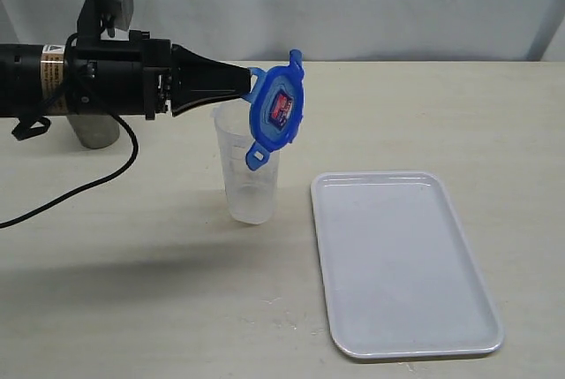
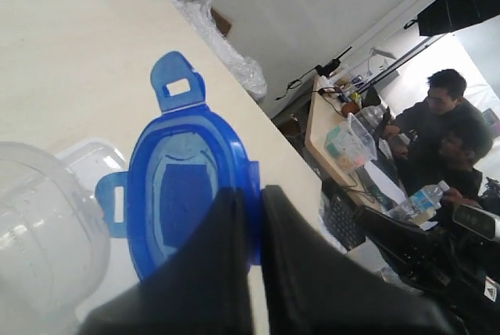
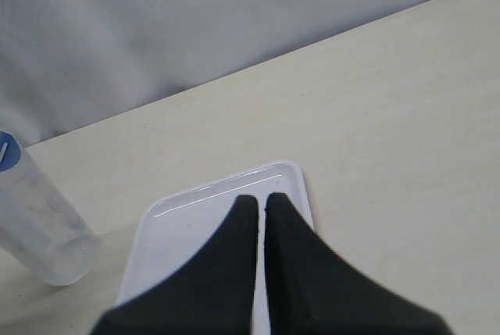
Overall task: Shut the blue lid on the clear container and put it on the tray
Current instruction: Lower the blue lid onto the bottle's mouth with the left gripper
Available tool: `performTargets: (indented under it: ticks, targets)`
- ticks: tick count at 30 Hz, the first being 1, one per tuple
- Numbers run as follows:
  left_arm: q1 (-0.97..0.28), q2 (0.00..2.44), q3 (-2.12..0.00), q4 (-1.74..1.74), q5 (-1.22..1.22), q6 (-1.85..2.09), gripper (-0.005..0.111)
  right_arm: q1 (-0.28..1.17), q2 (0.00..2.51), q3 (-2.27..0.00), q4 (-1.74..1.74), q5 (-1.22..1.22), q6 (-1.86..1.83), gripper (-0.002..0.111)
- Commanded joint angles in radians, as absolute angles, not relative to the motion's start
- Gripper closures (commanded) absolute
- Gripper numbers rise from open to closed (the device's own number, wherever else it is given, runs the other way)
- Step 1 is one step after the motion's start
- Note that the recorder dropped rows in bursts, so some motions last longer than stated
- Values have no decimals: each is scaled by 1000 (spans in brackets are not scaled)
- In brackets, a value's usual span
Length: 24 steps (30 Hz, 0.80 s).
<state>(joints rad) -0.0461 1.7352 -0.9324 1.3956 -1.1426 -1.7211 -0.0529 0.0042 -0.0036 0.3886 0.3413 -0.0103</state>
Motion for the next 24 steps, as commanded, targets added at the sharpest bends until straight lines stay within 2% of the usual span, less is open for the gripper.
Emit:
performTargets:
  ticks: [1,24]
  targets:
    - [-48,1735,-932,1399,-1125,-1724,107,-56,0,0,389,343,-10,104]
    - [-46,1735,-932,1374,-1076,-1713,107,-56,0,0,389,343,-10,104]
